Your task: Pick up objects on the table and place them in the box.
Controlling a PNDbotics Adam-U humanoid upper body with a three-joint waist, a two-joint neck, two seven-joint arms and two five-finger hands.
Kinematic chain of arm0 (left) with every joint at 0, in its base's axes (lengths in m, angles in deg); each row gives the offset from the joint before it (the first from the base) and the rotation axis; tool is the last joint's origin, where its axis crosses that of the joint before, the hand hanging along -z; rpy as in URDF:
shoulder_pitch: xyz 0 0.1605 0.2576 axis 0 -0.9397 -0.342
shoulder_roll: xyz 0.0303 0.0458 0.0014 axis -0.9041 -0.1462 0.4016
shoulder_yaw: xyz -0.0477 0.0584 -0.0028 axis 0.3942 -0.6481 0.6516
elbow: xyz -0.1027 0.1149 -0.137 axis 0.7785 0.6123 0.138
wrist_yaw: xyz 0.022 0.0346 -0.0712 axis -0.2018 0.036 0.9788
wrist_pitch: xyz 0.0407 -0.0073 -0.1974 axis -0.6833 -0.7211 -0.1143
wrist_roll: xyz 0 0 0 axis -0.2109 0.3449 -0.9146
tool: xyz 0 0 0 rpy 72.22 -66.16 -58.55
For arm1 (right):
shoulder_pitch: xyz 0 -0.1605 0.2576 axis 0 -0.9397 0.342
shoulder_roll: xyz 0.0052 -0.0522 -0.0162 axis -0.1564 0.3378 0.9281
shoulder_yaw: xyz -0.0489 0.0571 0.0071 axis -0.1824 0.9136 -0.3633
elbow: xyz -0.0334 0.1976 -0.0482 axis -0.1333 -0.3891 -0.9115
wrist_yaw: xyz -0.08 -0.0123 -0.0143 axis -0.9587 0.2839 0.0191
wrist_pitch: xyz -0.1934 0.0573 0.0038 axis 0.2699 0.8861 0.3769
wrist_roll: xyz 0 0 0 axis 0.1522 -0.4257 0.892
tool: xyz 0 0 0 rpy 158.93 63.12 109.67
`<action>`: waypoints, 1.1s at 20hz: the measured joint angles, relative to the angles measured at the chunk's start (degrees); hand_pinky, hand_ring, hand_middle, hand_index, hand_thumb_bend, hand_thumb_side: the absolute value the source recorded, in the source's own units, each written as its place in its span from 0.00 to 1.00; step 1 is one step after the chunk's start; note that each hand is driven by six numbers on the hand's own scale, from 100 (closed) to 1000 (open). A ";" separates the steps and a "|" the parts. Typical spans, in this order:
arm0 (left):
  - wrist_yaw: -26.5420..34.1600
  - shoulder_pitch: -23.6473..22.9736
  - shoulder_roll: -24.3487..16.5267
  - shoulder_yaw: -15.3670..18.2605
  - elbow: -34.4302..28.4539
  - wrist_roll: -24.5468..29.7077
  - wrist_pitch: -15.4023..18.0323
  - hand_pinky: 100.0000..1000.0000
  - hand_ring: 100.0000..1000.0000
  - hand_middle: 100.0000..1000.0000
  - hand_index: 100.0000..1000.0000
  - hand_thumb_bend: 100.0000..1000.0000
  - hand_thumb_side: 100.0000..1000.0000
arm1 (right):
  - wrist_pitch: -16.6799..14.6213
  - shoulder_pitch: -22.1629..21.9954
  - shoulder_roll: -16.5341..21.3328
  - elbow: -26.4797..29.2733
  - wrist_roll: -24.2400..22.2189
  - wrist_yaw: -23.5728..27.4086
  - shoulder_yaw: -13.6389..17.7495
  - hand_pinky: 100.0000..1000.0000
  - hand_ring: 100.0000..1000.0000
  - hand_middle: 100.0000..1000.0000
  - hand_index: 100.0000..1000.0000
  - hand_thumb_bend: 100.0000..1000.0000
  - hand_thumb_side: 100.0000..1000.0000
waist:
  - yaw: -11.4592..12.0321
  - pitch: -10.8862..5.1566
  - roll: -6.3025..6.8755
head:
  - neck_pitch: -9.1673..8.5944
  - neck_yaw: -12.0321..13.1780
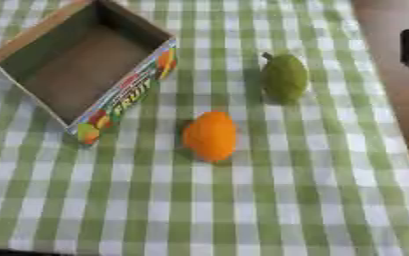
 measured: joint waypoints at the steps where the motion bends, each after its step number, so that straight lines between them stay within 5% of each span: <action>1: 0.00 -0.01 0.00 0.00 0.00 0.02 -0.01 0.72 0.69 0.69 0.85 0.15 0.37 | 1.01 0.48 0.53 0.00 -1.11 -0.12 -0.60 0.85 0.00 0.80 0.93 0.00 0.12 | 0.10 0.00 0.00 | -0.07 -0.07; 9: 0.00 -0.02 0.00 -0.13 0.00 0.42 -0.09 0.73 0.69 0.69 0.84 0.15 0.37 | 5.13 3.78 5.16 0.01 -12.42 -1.76 -6.27 0.86 0.00 0.90 0.94 0.00 0.13 | 0.67 -0.03 -0.06 | -0.35 -0.69; 15: 0.10 0.01 0.00 -0.36 0.00 0.82 -0.02 0.72 0.69 0.69 0.84 0.15 0.37 | 0.91 5.58 6.27 0.01 -18.33 -3.23 -9.73 0.86 0.00 0.90 0.94 0.00 0.13 | 0.91 -0.05 -0.16 | -0.39 -1.10; 22: 0.52 0.14 0.00 -0.67 0.00 1.24 0.07 0.72 0.69 0.69 0.84 0.15 0.37 | -4.18 7.56 6.66 0.03 -19.66 -3.33 -13.02 0.86 0.00 0.88 0.95 0.00 0.19 | 1.27 -0.10 -0.16 | -0.40 -1.57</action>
